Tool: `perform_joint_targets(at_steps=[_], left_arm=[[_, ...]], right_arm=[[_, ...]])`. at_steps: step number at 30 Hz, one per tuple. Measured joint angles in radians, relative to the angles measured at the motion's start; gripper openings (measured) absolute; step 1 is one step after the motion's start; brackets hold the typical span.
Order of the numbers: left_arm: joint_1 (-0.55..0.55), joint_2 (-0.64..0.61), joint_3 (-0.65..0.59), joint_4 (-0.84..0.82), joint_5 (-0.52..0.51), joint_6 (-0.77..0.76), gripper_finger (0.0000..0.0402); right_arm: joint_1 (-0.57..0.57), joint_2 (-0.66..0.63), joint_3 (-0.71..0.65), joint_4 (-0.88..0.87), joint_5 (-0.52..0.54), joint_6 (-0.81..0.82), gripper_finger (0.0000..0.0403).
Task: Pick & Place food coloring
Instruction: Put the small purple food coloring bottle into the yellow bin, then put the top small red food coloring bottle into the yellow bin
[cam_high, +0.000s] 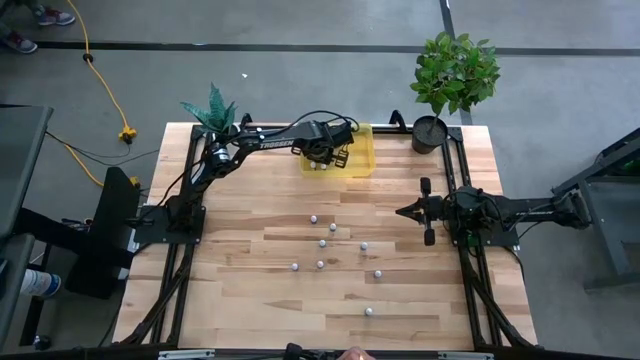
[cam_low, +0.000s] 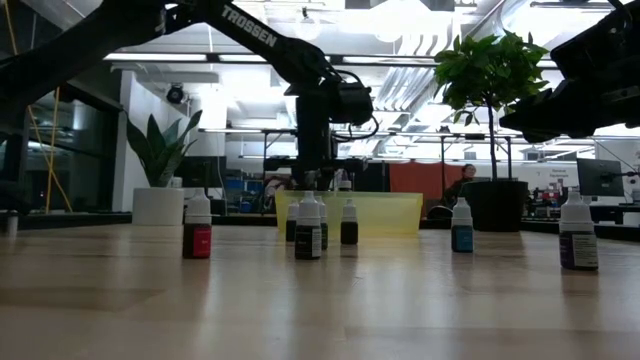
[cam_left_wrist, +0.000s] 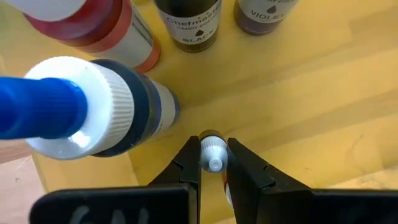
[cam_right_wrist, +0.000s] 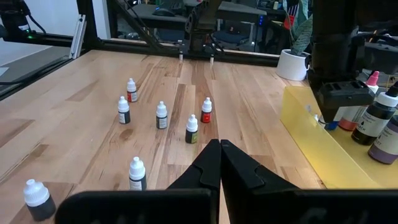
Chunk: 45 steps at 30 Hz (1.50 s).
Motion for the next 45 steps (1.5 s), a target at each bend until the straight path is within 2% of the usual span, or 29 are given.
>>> perform_joint_targets(at_steps=[11, 20, 33, 41, 45], left_arm=[[0.006, 0.000, 0.000, 0.001, 0.018, 0.023, 0.0113], [0.006, 0.000, 0.000, 0.008, 0.017, 0.034, 0.0119], [0.006, -0.001, 0.003, 0.029, -0.026, 0.139, 0.0121], [0.006, -0.058, 0.003, 0.063, -0.032, 0.230, 0.0151], [0.005, -0.123, 0.003, 0.068, -0.015, 0.325, 0.0166]], right_arm=[[0.000, 0.000, 0.000, 0.000, 0.000, 0.000, 0.0000], [0.000, 0.000, 0.000, 0.000, 0.000, 0.000, 0.0000], [0.000, 0.000, 0.000, 0.000, 0.000, 0.000, 0.0000], [0.000, 0.000, 0.000, 0.000, 0.000, 0.000, 0.0000], [0.000, 0.000, 0.000, 0.000, 0.000, 0.000, 0.0000]])
